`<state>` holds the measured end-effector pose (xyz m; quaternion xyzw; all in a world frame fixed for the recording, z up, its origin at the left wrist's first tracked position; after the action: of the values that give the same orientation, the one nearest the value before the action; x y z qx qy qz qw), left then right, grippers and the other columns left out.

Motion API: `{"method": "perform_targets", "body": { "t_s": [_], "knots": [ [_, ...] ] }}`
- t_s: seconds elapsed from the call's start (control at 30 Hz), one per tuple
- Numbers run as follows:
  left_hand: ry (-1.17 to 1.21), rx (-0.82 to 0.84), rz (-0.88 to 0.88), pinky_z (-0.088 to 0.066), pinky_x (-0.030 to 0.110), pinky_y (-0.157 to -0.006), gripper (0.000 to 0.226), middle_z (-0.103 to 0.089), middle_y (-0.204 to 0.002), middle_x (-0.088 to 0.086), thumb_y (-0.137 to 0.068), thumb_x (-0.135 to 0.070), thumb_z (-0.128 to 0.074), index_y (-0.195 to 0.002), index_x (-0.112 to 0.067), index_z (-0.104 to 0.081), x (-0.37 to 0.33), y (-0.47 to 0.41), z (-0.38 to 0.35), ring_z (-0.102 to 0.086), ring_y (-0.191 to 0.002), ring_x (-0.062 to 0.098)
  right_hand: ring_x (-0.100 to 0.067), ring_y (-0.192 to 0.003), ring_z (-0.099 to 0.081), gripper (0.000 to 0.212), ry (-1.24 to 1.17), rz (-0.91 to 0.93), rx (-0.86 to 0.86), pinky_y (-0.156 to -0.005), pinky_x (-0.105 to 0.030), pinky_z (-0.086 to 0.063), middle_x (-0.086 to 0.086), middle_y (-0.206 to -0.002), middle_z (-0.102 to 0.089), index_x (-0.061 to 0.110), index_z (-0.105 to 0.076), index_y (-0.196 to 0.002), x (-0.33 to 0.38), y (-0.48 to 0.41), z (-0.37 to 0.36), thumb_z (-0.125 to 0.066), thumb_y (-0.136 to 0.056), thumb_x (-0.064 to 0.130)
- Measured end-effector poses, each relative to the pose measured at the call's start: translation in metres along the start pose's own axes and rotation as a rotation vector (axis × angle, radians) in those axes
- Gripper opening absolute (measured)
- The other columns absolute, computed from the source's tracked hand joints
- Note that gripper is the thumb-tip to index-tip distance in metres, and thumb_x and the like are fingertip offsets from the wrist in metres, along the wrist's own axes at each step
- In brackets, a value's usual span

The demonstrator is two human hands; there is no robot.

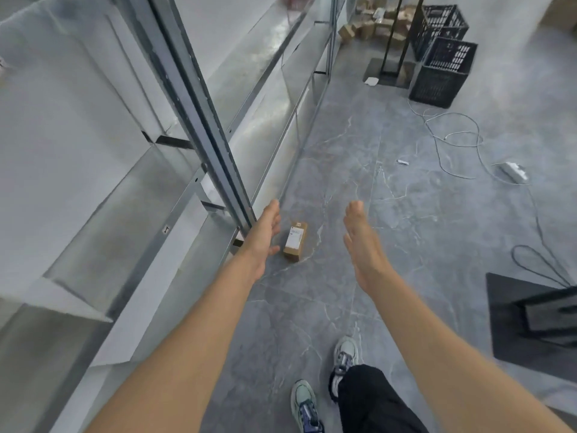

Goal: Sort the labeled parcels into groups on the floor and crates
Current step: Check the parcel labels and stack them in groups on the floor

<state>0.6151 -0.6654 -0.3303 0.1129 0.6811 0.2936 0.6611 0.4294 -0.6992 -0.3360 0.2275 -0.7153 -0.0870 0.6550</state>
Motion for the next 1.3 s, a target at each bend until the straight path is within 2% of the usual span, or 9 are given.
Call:
{"method": "perform_targets", "body": {
  "t_s": [0.37, 0.9, 0.93, 1.0, 1.03, 1.07, 1.13, 1.2, 1.3],
  "knots": [
    [-0.029, -0.088, 0.25, -0.037, 0.045, -0.114, 0.068, -0.043, -0.159, -0.003, -0.102, -0.064, -0.037, -0.158, -0.025, -0.036, 0.032, -0.17, -0.009, -0.044, -0.141, 0.013, -0.013, -0.159, -0.012, 0.086, 0.008, -0.301, 0.033, -0.13, -0.049, -0.011, 0.011, -0.174, -0.01, 0.038, -0.013, -0.165, -0.075, -0.19, 0.013, -0.026, -0.094, 0.084],
    [-0.119, -0.071, 0.488, -0.032, 0.045, -0.119, 0.067, -0.038, -0.163, 0.002, -0.105, -0.059, -0.035, -0.16, -0.02, -0.033, 0.142, -0.437, -0.032, -0.039, -0.147, 0.015, -0.012, -0.159, -0.013, 0.079, 0.043, -0.506, 0.0, -0.13, -0.048, -0.012, 0.01, -0.174, -0.011, 0.033, -0.012, -0.166, -0.227, -0.409, 0.032, -0.019, -0.1, 0.076],
    [-0.135, -0.058, 0.483, -0.038, 0.035, -0.115, 0.064, -0.045, -0.157, 0.0, -0.106, -0.058, -0.034, -0.157, -0.02, -0.036, 0.157, -0.459, -0.031, -0.046, -0.14, 0.009, -0.012, -0.159, -0.013, 0.079, 0.045, -0.516, -0.002, -0.13, -0.048, -0.012, 0.009, -0.174, -0.011, 0.032, -0.012, -0.166, -0.246, -0.423, 0.03, -0.019, -0.101, 0.075],
    [-0.17, -0.062, 0.504, -0.052, 0.009, -0.078, 0.045, -0.062, -0.118, -0.011, -0.109, -0.051, -0.031, -0.141, -0.025, -0.048, 0.186, -0.495, -0.028, -0.064, -0.093, -0.014, -0.012, -0.159, -0.013, 0.076, 0.029, -0.552, -0.017, -0.13, -0.047, -0.012, 0.008, -0.174, -0.011, 0.029, -0.012, -0.167, -0.286, -0.45, 0.025, -0.018, -0.103, 0.072],
    [-0.206, -0.051, 0.515, -0.05, 0.009, -0.059, 0.035, -0.058, -0.1, -0.015, -0.11, -0.048, -0.031, -0.132, -0.028, -0.05, 0.197, -0.512, -0.029, -0.061, -0.068, -0.017, -0.013, -0.159, -0.013, 0.075, 0.023, -0.557, -0.033, -0.13, -0.046, -0.012, 0.007, -0.174, -0.012, 0.028, -0.012, -0.167, -0.308, -0.466, 0.024, -0.018, -0.104, 0.07],
    [-0.212, -0.034, 0.541, -0.049, 0.013, -0.056, 0.033, -0.054, -0.093, -0.017, -0.11, -0.048, -0.031, -0.129, -0.03, -0.052, 0.213, -0.53, -0.032, -0.058, -0.059, -0.015, -0.014, -0.16, -0.013, 0.075, 0.019, -0.568, -0.052, -0.13, -0.047, -0.012, 0.006, -0.174, -0.012, 0.028, -0.012, -0.167, -0.331, -0.48, 0.023, -0.018, -0.105, 0.069],
    [-0.233, -0.017, 0.576, -0.047, 0.014, -0.059, 0.037, -0.053, -0.092, -0.017, -0.11, -0.049, -0.03, -0.117, -0.028, -0.061, 0.25, -0.566, -0.032, -0.055, -0.055, -0.014, -0.015, -0.16, -0.014, 0.075, 0.003, -0.608, -0.093, -0.13, -0.049, -0.012, 0.007, -0.174, -0.012, 0.03, -0.012, -0.166, -0.376, -0.504, 0.023, -0.019, -0.104, 0.071],
    [-0.279, 0.0, 0.576, -0.04, 0.007, -0.041, 0.035, -0.05, -0.086, -0.017, -0.111, -0.048, -0.03, -0.098, -0.031, -0.058, 0.285, -0.601, -0.031, -0.051, -0.042, -0.015, -0.015, -0.16, -0.015, 0.077, -0.02, -0.649, -0.127, -0.13, -0.051, -0.012, 0.008, -0.174, -0.013, 0.031, -0.013, -0.166, -0.422, -0.526, 0.024, -0.02, -0.102, 0.073],
    [-0.329, 0.005, 0.586, -0.038, 0.01, -0.039, 0.046, -0.048, -0.098, -0.018, -0.11, -0.05, -0.029, -0.14, -0.026, -0.053, 0.331, -0.648, -0.029, -0.045, -0.055, -0.012, -0.015, -0.16, -0.014, 0.078, -0.032, -0.689, -0.153, -0.13, -0.05, -0.013, 0.007, -0.174, -0.012, 0.032, -0.013, -0.166, -0.478, -0.56, 0.02, -0.02, -0.102, 0.074]
  ]
}}
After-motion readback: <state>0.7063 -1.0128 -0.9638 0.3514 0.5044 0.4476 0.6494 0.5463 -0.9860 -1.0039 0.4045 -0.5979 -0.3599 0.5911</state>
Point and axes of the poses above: each hand's wrist, its own y-axis away from the middle knuckle, its own z-axis out of the back of the hand, x = y × z, the point moved 8 cm from there along -y, towards the middle knuckle
